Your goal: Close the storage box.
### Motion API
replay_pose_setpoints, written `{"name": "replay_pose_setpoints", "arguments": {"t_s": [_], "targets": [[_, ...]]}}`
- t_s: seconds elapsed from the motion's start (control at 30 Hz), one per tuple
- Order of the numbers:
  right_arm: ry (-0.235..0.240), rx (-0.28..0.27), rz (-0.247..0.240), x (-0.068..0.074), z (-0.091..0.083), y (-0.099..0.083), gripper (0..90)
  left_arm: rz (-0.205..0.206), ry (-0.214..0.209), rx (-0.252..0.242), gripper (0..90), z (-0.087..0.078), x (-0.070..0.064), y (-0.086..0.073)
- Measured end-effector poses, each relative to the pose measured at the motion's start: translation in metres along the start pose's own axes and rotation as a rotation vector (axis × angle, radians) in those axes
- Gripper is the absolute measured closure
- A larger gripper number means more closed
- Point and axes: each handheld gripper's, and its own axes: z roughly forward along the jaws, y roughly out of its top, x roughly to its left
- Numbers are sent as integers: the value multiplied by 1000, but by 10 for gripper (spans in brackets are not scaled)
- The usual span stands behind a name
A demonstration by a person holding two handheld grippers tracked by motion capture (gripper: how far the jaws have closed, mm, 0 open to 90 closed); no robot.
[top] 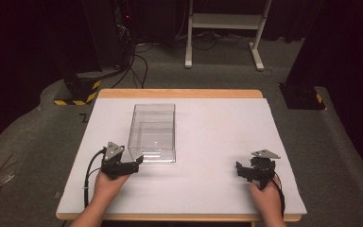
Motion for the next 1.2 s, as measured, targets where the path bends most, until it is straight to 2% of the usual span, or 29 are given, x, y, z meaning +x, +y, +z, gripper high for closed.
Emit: {"name": "replay_pose_setpoints", "arguments": {"t_s": [0.23,0.37,0.6,0.87,1.1,1.2], "targets": [[0,0,0,0,0,0,110,-8,9,4,115,6,2,0],[0,0,1,0,0,0,110,1,27,10,130,9,3,4],[0,0,1,0,0,0,110,-9,52,3,151,16,6,9],[1,0,0,0,0,0,110,2,48,12,144,21,4,8],[0,0,0,0,0,0,110,-6,44,14,151,21,3,7],[1,0,0,0,0,0,110,-22,40,18,158,21,4,6]]}}
